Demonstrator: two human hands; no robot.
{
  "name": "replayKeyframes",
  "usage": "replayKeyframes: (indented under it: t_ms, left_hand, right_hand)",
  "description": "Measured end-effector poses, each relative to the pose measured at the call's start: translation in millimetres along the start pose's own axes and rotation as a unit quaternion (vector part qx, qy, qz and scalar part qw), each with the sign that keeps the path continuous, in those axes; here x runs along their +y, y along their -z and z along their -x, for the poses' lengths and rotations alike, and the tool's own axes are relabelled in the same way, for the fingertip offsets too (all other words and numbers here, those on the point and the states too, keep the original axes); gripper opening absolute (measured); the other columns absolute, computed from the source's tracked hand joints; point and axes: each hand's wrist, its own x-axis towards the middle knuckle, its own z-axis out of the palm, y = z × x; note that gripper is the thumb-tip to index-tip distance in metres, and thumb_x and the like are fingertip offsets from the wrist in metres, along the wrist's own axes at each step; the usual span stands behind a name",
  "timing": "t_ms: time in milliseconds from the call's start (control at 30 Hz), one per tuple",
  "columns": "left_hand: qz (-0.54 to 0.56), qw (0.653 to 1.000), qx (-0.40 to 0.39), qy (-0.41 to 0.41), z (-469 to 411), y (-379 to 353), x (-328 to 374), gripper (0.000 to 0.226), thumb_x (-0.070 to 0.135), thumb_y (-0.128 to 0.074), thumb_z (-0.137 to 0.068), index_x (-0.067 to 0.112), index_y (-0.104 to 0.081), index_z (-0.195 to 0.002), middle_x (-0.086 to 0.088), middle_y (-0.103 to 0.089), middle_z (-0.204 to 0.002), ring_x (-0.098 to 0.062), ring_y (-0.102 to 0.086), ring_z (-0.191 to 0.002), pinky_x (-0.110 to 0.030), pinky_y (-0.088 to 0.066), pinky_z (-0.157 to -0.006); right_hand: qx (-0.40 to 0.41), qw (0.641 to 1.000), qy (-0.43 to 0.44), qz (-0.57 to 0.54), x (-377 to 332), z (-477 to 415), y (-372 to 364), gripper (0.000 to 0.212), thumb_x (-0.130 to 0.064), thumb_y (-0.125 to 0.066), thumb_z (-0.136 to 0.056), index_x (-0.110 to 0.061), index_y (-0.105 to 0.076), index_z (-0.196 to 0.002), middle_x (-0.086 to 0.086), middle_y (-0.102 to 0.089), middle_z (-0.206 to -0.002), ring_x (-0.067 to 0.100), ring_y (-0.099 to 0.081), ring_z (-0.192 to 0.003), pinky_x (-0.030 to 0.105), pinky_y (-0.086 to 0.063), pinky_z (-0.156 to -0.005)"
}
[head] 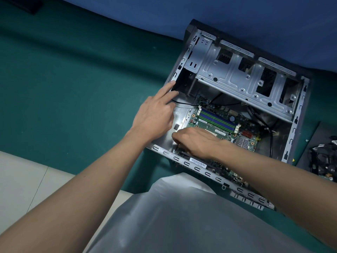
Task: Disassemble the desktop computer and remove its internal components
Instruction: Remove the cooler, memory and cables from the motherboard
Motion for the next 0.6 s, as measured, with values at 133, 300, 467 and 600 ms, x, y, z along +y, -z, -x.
replayKeyframes:
  t_ms: [133,300,467,600]
  left_hand:
    - [0.002,1.0,0.005,0.0,0.1,-0.6,-0.1,0.021,0.016,-0.051,-0.09,0.006,-0.069,-0.092,0.0,-0.044,-0.147,-0.015,-0.011,-0.148,-0.036,-0.044,-0.083]
    - [0.003,1.0,0.008,-0.001,0.0,-1.7,-0.6,0.02,0.016,-0.051,-0.09,0.007,-0.069,-0.092,0.001,-0.045,-0.146,-0.014,-0.012,-0.148,-0.035,-0.043,-0.082]
    - [0.002,1.0,0.01,-0.002,0.3,-1.2,-0.5,0.02,0.016,-0.051,-0.09,0.007,-0.069,-0.092,0.0,-0.045,-0.146,-0.015,-0.013,-0.148,-0.036,-0.044,-0.082]
    - [0.002,1.0,0.012,-0.002,-0.1,-1.2,-0.5,0.02,0.016,-0.051,-0.09,0.007,-0.069,-0.092,0.001,-0.045,-0.146,-0.015,-0.012,-0.148,-0.036,-0.043,-0.081]
  right_hand:
    - [-0.028,0.999,-0.016,0.021,-0.4,1.3,-0.8,0.027,-0.039,-0.03,-0.103,-0.02,-0.027,-0.084,-0.006,-0.032,-0.062,0.014,-0.034,-0.053,0.035,-0.032,-0.055]
    - [-0.018,0.999,-0.047,-0.017,1.6,2.0,-2.3,0.017,-0.02,-0.035,-0.096,-0.021,-0.028,-0.081,-0.004,-0.037,-0.063,0.012,-0.033,-0.053,0.034,-0.028,-0.055]
    - [-0.033,0.995,-0.058,-0.079,4.9,-0.2,-4.9,0.017,-0.03,-0.04,-0.099,-0.014,-0.038,-0.092,0.0,-0.044,-0.076,0.021,-0.047,-0.067,0.037,-0.038,-0.061]
    - [-0.034,0.997,-0.072,-0.015,3.2,0.1,-10.6,0.022,-0.036,-0.029,-0.102,-0.017,-0.03,-0.09,0.001,-0.041,-0.065,0.02,-0.041,-0.056,0.038,-0.036,-0.058]
